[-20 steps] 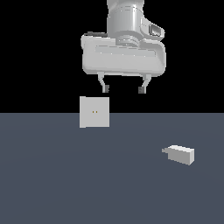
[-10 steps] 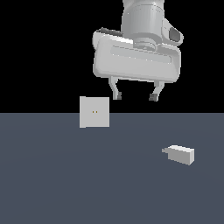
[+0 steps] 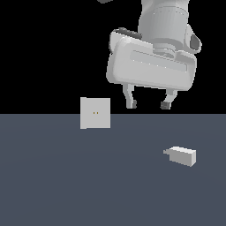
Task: Plug the charger into the wall socket.
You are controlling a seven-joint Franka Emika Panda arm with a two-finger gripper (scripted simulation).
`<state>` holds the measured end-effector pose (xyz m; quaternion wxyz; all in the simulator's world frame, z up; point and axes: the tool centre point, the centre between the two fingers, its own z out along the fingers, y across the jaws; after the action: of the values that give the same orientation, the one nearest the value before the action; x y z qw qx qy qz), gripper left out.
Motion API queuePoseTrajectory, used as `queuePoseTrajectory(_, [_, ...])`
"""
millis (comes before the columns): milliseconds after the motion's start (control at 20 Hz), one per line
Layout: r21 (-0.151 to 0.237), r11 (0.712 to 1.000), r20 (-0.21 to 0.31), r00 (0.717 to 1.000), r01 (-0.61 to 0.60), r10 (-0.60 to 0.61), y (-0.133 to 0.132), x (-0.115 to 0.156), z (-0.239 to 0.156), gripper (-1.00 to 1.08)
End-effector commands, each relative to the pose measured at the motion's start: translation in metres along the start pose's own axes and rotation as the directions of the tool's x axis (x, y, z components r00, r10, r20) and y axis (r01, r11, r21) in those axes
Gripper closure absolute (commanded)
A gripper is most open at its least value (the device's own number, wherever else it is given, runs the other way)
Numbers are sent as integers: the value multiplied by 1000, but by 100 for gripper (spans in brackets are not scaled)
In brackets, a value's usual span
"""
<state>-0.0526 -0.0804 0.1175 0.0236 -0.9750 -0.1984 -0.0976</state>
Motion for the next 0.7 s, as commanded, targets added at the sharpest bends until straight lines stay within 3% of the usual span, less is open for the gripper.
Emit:
queuePoseTrajectory(0, [5, 1000, -14, 1000, 26, -26, 4, -5, 3, -92])
queuePoseTrajectory(650, [31, 987, -85, 985, 156, -153, 28, -29, 23, -92])
